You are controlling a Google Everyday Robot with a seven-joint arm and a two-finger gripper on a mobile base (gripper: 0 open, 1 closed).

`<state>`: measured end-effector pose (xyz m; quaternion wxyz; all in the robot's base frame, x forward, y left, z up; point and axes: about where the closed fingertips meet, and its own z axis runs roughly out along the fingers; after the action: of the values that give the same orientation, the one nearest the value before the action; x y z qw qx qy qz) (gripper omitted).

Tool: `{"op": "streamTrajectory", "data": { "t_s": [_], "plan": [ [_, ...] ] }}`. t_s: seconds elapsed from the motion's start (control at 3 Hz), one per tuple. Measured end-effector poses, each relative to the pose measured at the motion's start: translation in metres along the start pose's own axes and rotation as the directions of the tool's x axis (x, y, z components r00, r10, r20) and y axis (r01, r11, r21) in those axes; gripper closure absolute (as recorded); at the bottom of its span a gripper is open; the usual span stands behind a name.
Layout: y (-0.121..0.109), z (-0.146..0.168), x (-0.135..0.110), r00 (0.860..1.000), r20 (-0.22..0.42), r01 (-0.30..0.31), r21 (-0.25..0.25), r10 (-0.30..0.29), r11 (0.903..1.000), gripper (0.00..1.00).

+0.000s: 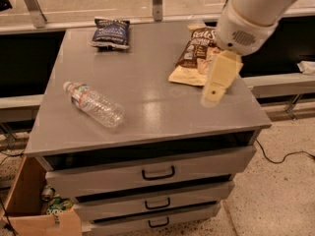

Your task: Place water bottle upright

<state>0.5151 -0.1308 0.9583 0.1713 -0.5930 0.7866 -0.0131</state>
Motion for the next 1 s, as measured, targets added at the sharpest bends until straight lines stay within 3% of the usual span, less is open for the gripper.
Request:
{"op": "streamTrajectory", "data": {
  "t_s": [0.67,1.0],
  "plan": [
    [-0.019,0.064,-0.110,0.996,0.045,-0.079,-0.067,0.082,0.9946,0.00],
    [-0.014,0.086,-0.160,0.984,0.086,-0.141,-0.142,0.154,0.9799,0.00]
  ]
}}
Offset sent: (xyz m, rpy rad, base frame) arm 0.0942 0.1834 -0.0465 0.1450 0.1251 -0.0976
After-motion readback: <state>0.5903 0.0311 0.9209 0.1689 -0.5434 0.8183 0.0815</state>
